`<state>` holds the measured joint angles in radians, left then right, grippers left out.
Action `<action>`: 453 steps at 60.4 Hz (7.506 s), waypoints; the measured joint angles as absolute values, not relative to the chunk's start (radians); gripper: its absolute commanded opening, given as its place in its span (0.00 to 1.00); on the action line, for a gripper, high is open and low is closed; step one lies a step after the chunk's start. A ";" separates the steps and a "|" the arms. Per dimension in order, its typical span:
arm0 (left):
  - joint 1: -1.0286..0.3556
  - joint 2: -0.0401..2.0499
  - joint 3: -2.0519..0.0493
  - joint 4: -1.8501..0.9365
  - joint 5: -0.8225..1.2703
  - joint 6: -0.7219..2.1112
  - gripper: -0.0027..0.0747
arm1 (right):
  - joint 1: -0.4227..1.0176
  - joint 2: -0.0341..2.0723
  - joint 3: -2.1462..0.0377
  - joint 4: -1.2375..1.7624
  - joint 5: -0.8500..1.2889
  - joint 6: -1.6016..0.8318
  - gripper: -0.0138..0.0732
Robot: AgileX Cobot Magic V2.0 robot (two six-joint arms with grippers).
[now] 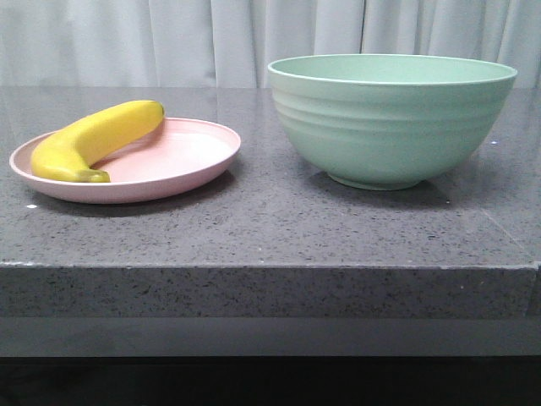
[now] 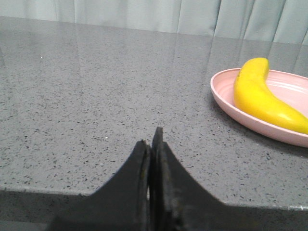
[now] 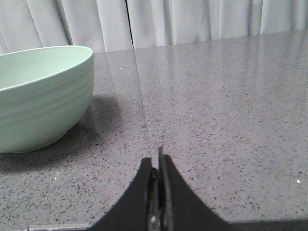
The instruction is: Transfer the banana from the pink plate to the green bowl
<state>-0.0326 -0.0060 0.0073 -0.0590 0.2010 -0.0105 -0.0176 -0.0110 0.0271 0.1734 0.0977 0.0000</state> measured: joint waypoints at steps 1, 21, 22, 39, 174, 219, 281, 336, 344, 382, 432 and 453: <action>-0.033 -0.006 0.007 -0.059 0.201 -0.010 0.01 | -0.018 -0.011 0.027 0.173 0.098 0.000 0.06; -0.033 -0.006 0.007 -0.059 0.201 -0.010 0.01 | -0.018 -0.011 0.027 0.173 0.096 0.000 0.06; -0.033 -0.006 0.007 -0.059 0.201 -0.010 0.01 | -0.018 -0.011 0.027 0.173 0.096 0.000 0.06; -0.033 -0.006 0.003 -0.059 0.176 -0.010 0.01 | -0.018 -0.011 0.009 0.173 0.143 0.000 0.06; -0.334 1.410 -1.120 -0.139 0.756 0.056 0.79 | -0.018 0.401 -0.494 0.120 0.477 -0.067 0.74; -0.334 1.587 -1.151 -0.141 0.742 0.054 0.73 | -0.018 0.401 -0.494 0.120 0.456 -0.067 0.74; -0.409 1.412 -1.157 -0.141 0.431 -0.007 0.35 | -0.018 0.401 -0.494 0.125 0.456 -0.067 0.74; -0.823 1.311 -1.157 -0.189 0.412 -0.010 0.35 | 0.046 0.427 -0.531 0.548 0.422 -0.069 0.74; -0.823 1.311 -1.157 -0.189 0.412 -0.010 0.35 | 0.101 0.494 -0.584 0.625 0.410 -0.069 0.75; -0.823 1.311 -1.157 -0.189 0.414 -0.013 0.35 | 0.430 1.046 -0.945 0.758 0.288 -0.070 0.88; -0.823 1.311 -1.157 -0.190 0.414 -0.013 0.36 | 0.505 1.233 -1.079 0.789 0.323 -0.066 0.30; -0.823 1.311 -1.157 -0.188 0.398 -0.013 0.84 | 0.505 1.234 -1.079 0.780 0.325 -0.069 0.30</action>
<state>-0.8232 1.3107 -1.1571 -0.1883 0.3976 -0.0134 0.5051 1.2339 -1.0792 0.7802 0.3251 -0.0693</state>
